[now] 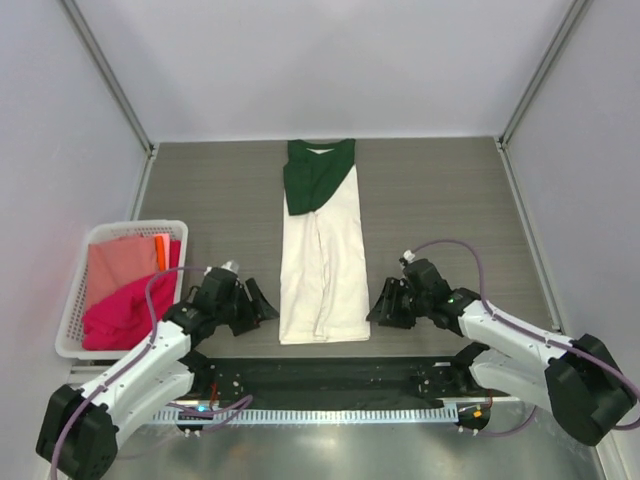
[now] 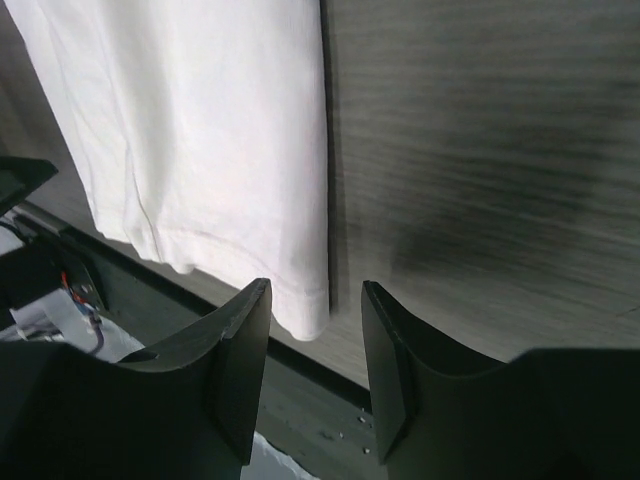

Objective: Fold and stack the t-shirts
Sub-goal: Fold the tshirt

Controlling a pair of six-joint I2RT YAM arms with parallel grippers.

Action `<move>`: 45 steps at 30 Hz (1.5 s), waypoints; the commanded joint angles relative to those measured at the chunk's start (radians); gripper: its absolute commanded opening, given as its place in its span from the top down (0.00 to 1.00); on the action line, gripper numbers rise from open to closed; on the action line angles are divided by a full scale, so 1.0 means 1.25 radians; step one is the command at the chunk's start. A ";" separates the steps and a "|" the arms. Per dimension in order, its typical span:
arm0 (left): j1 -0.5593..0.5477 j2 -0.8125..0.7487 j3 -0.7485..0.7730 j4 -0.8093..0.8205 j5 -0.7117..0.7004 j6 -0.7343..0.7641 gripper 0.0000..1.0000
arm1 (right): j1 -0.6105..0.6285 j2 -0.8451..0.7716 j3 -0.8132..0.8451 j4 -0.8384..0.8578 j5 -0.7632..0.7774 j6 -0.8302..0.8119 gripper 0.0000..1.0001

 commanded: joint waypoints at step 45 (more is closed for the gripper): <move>-0.024 0.127 0.035 0.202 0.289 -0.149 1.00 | 0.131 0.070 0.349 -0.217 0.168 -0.046 0.99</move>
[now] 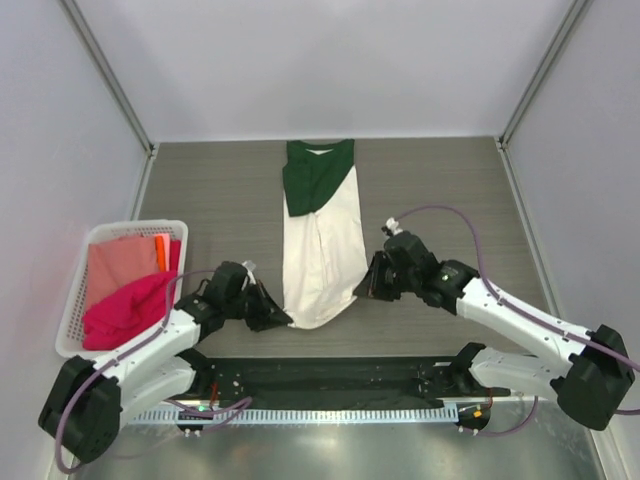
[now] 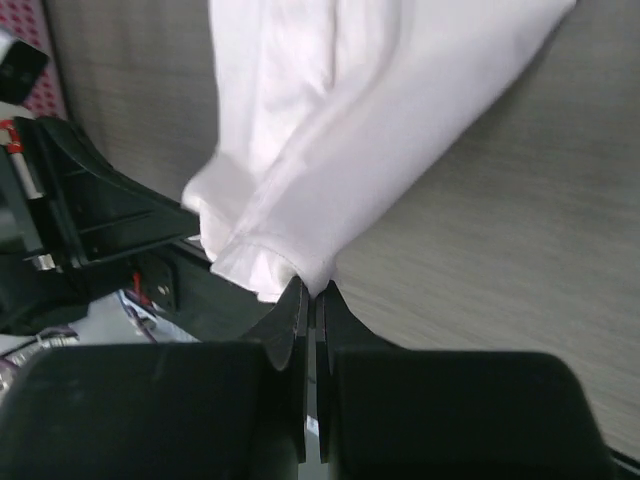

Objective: Fold and stack the t-shirts
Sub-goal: Fold the tshirt

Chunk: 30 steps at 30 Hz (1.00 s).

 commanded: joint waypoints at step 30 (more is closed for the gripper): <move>0.326 0.778 0.776 0.117 0.068 0.158 1.00 | -0.371 0.786 0.810 -0.029 -0.130 -0.285 0.99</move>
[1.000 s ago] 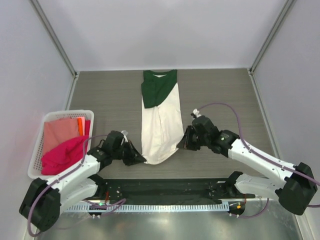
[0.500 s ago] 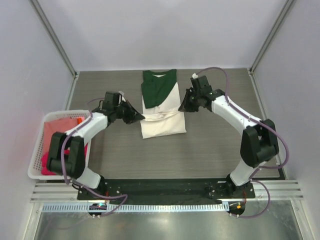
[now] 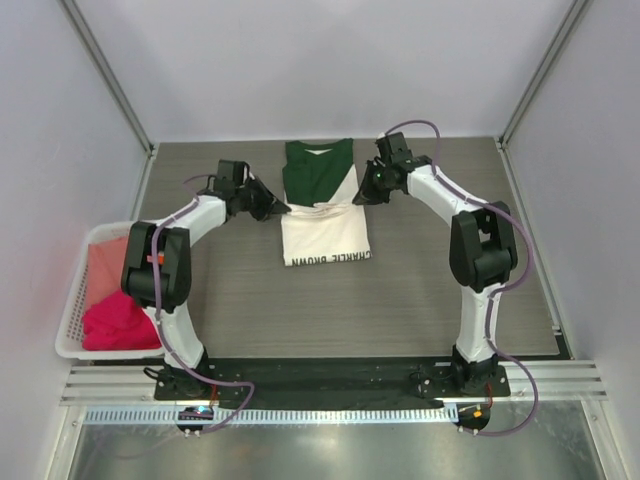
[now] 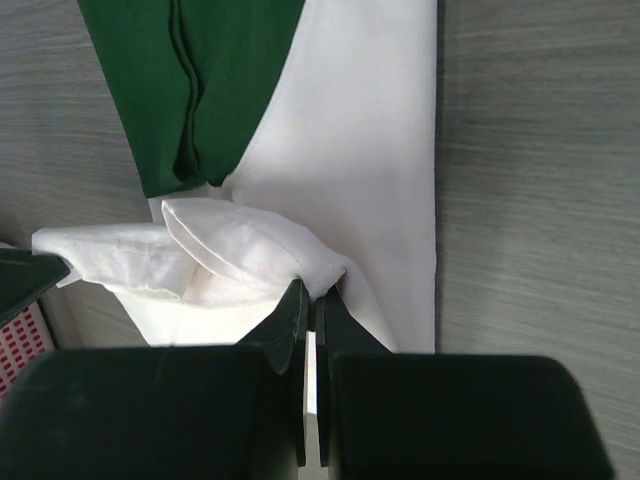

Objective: Fold and stack the t-shirts
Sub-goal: Fold the tshirt

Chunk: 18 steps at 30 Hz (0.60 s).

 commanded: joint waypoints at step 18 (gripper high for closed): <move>0.013 -0.044 -0.028 -0.022 -0.042 0.077 0.04 | -0.031 -0.155 -0.160 0.154 -0.041 0.004 0.17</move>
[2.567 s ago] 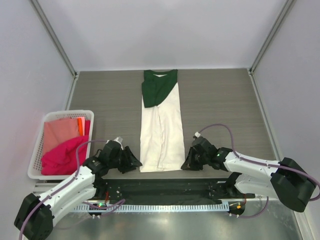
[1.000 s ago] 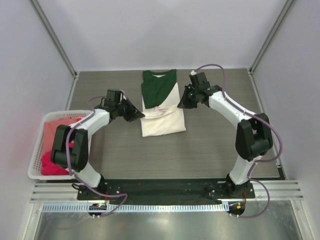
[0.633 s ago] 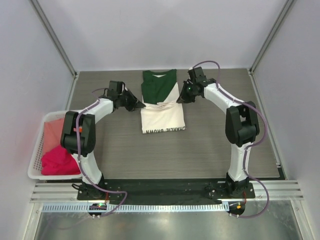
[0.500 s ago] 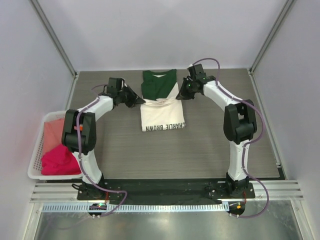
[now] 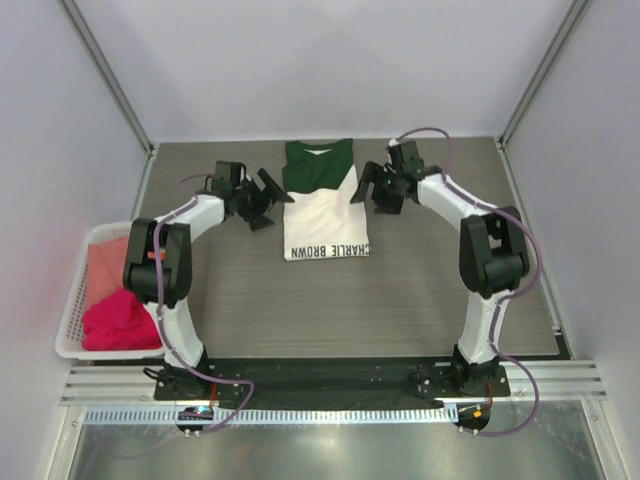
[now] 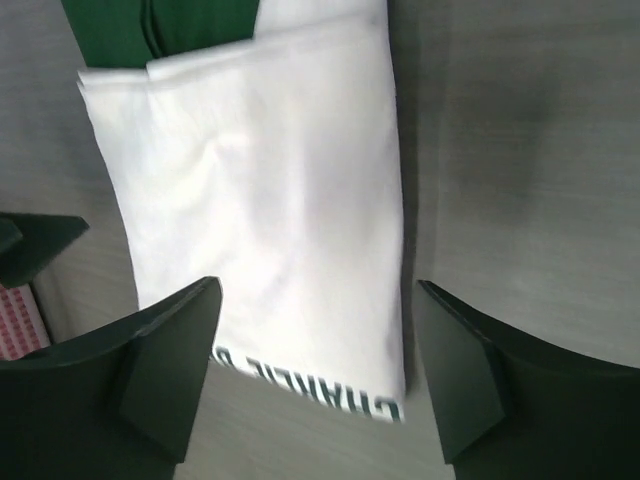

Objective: Fold and stack the t-shirts
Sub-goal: Fold the tshirt

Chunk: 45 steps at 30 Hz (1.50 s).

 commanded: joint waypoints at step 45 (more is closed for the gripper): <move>-0.116 -0.111 -0.418 0.218 -0.059 -0.056 1.00 | 0.001 -0.211 -0.522 0.281 -0.152 0.061 0.99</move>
